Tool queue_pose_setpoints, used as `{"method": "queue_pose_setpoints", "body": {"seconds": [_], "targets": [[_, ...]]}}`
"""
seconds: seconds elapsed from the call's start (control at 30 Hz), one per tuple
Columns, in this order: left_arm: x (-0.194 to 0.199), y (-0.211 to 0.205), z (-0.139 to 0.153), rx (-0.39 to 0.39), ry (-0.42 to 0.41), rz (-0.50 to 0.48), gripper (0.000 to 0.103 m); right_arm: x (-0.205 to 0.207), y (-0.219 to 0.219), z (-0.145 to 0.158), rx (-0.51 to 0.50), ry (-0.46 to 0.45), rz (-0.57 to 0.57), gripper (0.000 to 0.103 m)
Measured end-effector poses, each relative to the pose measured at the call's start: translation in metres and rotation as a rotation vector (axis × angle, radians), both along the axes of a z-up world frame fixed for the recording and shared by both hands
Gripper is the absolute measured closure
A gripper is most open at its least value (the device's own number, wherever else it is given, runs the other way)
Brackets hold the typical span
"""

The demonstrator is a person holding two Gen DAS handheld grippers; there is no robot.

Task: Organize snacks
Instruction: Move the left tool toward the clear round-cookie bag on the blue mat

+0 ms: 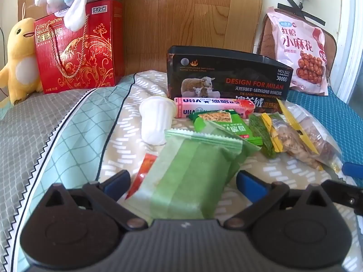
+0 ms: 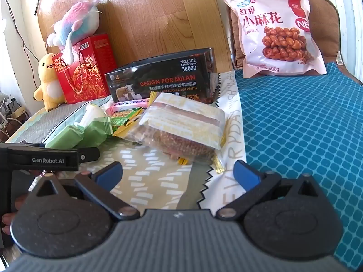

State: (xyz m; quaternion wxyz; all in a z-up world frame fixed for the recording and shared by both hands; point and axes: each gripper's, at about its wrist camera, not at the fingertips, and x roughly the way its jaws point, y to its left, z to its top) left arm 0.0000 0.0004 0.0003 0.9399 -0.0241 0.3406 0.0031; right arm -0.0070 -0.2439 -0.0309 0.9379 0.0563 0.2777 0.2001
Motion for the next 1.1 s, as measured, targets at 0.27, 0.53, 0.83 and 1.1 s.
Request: {"method": "queue_pose_setpoints", "body": {"seconds": [0.27, 0.53, 0.83, 1.1], "targets": [[-0.002, 0.0, 0.0, 0.008, 0.002, -0.006, 0.0, 0.0, -0.001, 0.0, 0.01, 0.0, -0.001, 0.0], [-0.02, -0.001, 0.0, 0.037, -0.002, -0.068, 0.0, -0.001, 0.002, 0.0, -0.008, -0.001, 0.0, 0.0], [-0.031, 0.017, 0.008, -0.064, -0.072, -0.063, 0.004, -0.004, 0.005, -0.001, -0.037, -0.019, -0.041, 0.0], [-0.049, 0.03, 0.021, -0.162, -0.228, -0.065, 0.008, -0.019, 0.046, 0.019, -0.377, -0.291, 0.048, 0.005]]}}
